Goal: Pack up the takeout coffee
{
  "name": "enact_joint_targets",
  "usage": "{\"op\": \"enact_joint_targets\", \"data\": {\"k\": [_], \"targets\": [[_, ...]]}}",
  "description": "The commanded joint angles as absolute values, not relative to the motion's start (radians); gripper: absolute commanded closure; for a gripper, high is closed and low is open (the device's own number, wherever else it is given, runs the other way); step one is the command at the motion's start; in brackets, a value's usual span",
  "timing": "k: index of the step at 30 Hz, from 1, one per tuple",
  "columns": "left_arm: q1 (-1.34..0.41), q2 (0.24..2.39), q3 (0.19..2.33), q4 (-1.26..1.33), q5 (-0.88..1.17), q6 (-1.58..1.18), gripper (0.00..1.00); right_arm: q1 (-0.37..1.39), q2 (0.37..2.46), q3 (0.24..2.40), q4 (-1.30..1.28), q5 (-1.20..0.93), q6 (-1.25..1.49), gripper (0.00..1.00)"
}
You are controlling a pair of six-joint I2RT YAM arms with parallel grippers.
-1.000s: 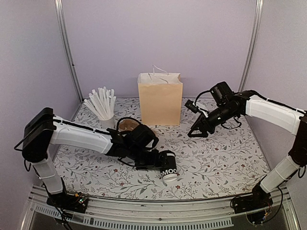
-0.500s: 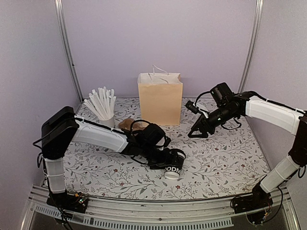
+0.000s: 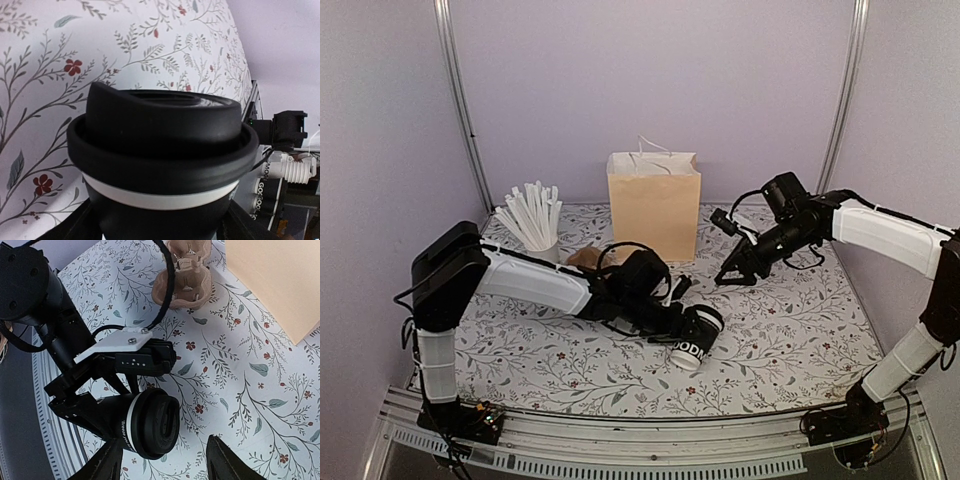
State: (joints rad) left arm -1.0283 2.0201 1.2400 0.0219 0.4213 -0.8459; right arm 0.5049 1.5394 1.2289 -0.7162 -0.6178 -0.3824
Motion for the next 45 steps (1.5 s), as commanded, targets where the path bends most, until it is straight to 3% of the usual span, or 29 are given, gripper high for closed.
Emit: {"op": "enact_joint_targets", "data": {"k": [1, 7, 12, 17, 29, 36, 45], "targets": [[-1.014, 1.924, 1.197, 0.102, 0.474, -0.707, 0.26, 0.474, 1.509, 1.241, -0.723, -0.678, -0.411, 0.40], [-1.046, 1.784, 1.041, 0.256, 0.364, -0.454, 0.25, 0.455, 1.483, 1.302, -0.810, -0.880, -0.511, 0.37], [-1.085, 1.690, 0.895, 0.450, 0.190, -0.290, 0.24, 0.454, 1.505, 1.319, -0.900, -1.016, -0.609, 0.27], [-1.102, 1.673, 0.860, 0.512, 0.141, -0.212, 0.24, 0.504, 1.522, 1.325, -0.903, -0.963, -0.596, 0.22], [-1.136, 1.669, 0.867, 0.520, 0.147, -0.168, 0.24, 0.581, 1.607, 1.385, -0.870, -0.875, -0.564, 0.20], [-1.141, 1.662, 0.872, 0.516, 0.134, -0.158, 0.24, 0.611, 1.642, 1.407, -0.926, -0.895, -0.588, 0.14], [-1.141, 1.675, 0.886, 0.509, 0.118, -0.157, 0.24, 0.624, 1.632, 1.402, -0.965, -0.930, -0.621, 0.13]]}}
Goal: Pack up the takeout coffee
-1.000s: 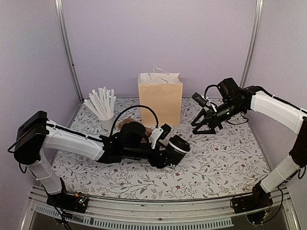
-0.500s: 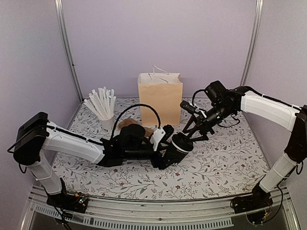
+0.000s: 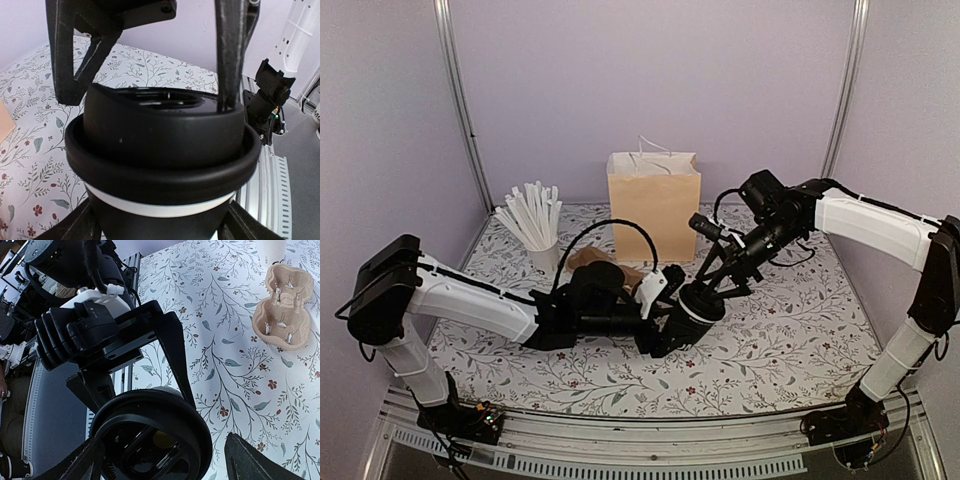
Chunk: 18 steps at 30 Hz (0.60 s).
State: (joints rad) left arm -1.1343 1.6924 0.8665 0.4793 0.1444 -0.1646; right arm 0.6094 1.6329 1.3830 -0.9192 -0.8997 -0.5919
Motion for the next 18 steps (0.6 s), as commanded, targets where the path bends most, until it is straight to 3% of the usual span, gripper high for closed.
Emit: {"op": "enact_joint_targets", "data": {"k": [1, 9, 18], "targets": [[-1.141, 1.677, 0.887, 0.509, 0.118, -0.157, 0.24, 0.624, 1.633, 1.401, -0.973, -0.939, -0.631, 0.13], [-1.142, 1.688, 0.888, 0.508, 0.116, -0.162, 0.24, 0.625, 1.630, 1.400, -1.008, -0.973, -0.678, 0.12], [-1.142, 1.710, 0.926, 0.480, 0.122, -0.195, 0.24, 0.667, 1.608, 1.370, -0.928, -0.827, -0.612, 0.12]]}}
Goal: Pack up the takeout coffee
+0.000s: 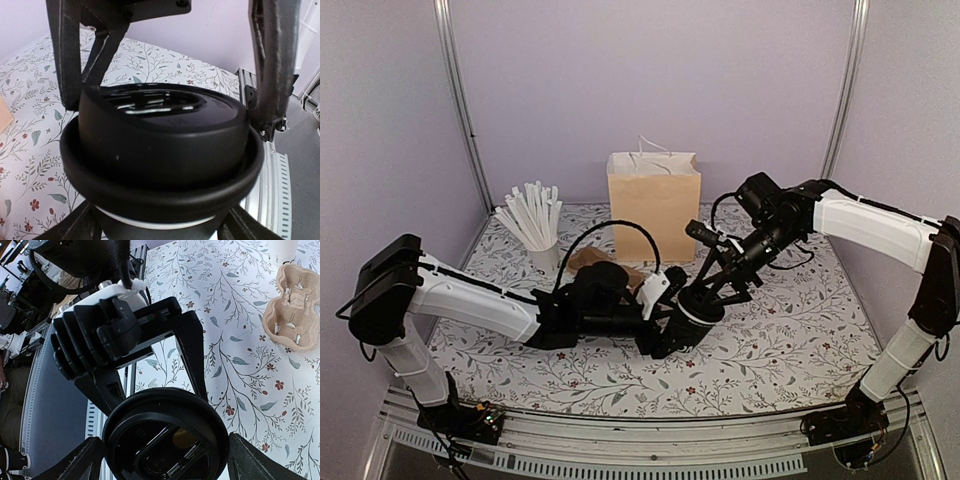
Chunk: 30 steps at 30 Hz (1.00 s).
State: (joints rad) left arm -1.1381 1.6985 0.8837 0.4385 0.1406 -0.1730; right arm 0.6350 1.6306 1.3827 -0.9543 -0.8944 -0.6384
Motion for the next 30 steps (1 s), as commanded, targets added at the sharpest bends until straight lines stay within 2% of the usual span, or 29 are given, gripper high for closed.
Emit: {"op": "enact_joint_targets", "data": {"k": [1, 9, 14, 18, 22, 30], "targets": [[-1.142, 1.708, 0.924, 0.484, 0.123, -0.197, 0.24, 0.670, 1.607, 1.367, -0.921, -0.815, -0.607, 0.12], [-1.141, 1.699, 0.917, 0.501, 0.118, -0.192, 0.24, 0.698, 1.622, 1.349, -0.905, -0.751, -0.597, 0.11], [-1.141, 1.707, 0.915, 0.508, 0.102, -0.186, 0.24, 0.699, 1.629, 1.363, -0.900, -0.748, -0.592, 0.18], [-1.141, 1.721, 0.916, 0.502, 0.060, -0.187, 0.18, 0.699, 1.637, 1.367, -0.900, -0.720, -0.590, 0.26], [-1.141, 1.730, 0.911, 0.488, 0.027, -0.187, 0.12, 0.699, 1.648, 1.368, -0.895, -0.658, -0.582, 0.30], [-1.141, 1.701, 0.859, 0.440, 0.003, -0.206, 0.06, 0.696, 1.667, 1.389, -0.896, -0.481, -0.564, 0.33]]}}
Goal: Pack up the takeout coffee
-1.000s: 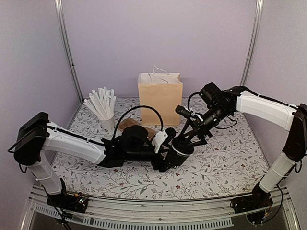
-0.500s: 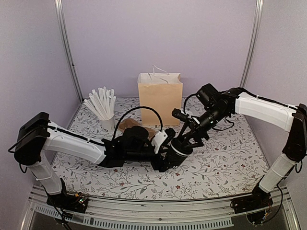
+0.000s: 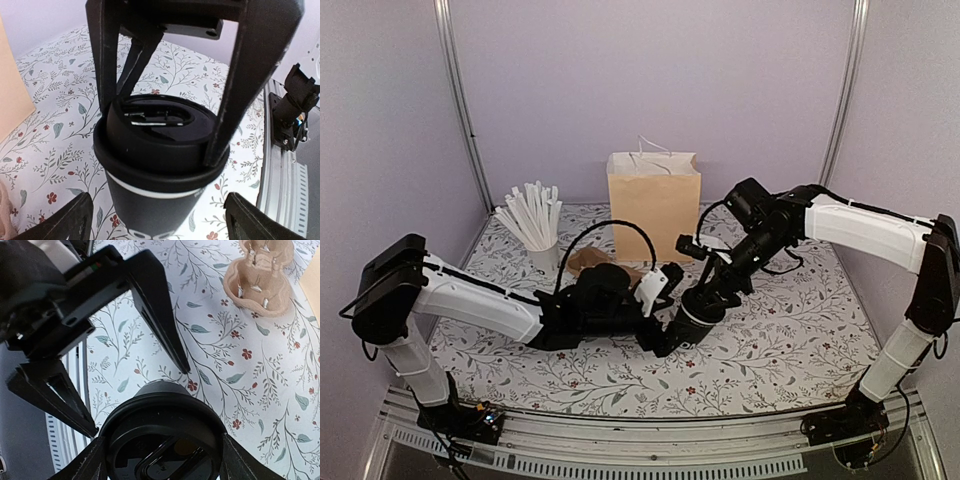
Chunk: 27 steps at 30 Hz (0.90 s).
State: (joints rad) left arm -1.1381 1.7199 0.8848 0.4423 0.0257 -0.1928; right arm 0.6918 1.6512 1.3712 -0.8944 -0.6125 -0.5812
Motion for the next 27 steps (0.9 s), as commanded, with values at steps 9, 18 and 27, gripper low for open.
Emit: {"op": "enact_joint_targets", "data": {"k": [9, 18, 27], "targets": [[-1.142, 1.555, 0.733, 0.384, -0.067, -0.258, 0.06, 0.550, 1.702, 1.466, -0.990, -0.288, -0.567, 0.32], [-1.142, 1.496, 0.746, 0.286, -0.162, -0.295, 0.07, 0.354, 1.784, 1.584, -1.079, -0.180, -0.555, 0.32], [-1.140, 1.459, 0.733, 0.270, -0.187, -0.323, 0.07, 0.194, 1.896, 1.695, -1.136, -0.073, -0.545, 0.32]]}}
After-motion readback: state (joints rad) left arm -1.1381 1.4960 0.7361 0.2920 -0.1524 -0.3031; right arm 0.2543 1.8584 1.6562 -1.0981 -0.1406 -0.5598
